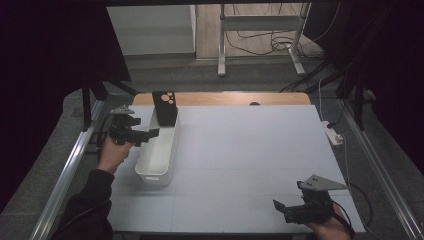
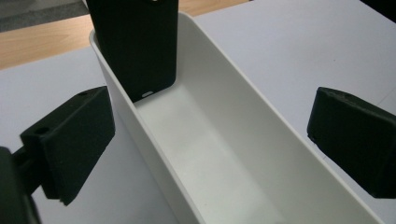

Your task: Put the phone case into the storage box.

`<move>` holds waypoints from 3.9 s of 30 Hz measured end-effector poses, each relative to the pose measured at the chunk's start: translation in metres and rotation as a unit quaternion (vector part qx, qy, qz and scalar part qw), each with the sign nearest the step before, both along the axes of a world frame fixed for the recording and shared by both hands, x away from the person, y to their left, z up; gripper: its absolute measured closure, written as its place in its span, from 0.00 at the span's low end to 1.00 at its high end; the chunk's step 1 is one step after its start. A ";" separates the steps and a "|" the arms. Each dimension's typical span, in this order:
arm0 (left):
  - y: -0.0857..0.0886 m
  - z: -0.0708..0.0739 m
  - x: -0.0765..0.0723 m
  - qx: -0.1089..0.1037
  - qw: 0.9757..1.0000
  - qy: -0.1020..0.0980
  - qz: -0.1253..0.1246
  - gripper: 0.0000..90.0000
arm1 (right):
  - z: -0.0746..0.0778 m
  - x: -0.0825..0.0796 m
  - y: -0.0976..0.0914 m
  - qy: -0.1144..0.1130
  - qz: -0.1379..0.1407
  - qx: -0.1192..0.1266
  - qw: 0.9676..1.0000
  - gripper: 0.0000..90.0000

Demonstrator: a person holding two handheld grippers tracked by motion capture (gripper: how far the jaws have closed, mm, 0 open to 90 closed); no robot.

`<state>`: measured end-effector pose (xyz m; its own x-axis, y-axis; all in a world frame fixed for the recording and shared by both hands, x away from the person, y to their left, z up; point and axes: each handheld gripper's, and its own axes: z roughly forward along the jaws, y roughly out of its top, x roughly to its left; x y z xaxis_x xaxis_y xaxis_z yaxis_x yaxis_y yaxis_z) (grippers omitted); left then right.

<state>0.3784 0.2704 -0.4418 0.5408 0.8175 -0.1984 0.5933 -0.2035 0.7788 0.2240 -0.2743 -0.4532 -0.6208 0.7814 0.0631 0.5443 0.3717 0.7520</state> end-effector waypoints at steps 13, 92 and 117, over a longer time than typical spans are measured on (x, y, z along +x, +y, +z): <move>-0.005 0.003 -0.017 0.020 0.999 -0.026 -0.018 0.00 | 0.000 0.000 0.001 0.000 0.007 -0.002 1.000 0.00; -0.013 0.002 -0.128 0.012 0.998 -0.041 -0.034 0.00 | -0.001 0.003 0.003 0.015 0.008 -0.008 1.000 0.00; 0.005 -0.003 -0.166 0.007 0.999 -0.051 -0.009 0.00 | -0.001 0.004 0.004 0.017 0.011 -0.012 1.000 0.00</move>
<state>0.2128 0.2749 -0.4447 0.5721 0.8098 -0.1303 0.5069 -0.2242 0.8324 0.2277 -0.2701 -0.4546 -0.6355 0.7692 0.0664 0.5613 0.4013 0.7238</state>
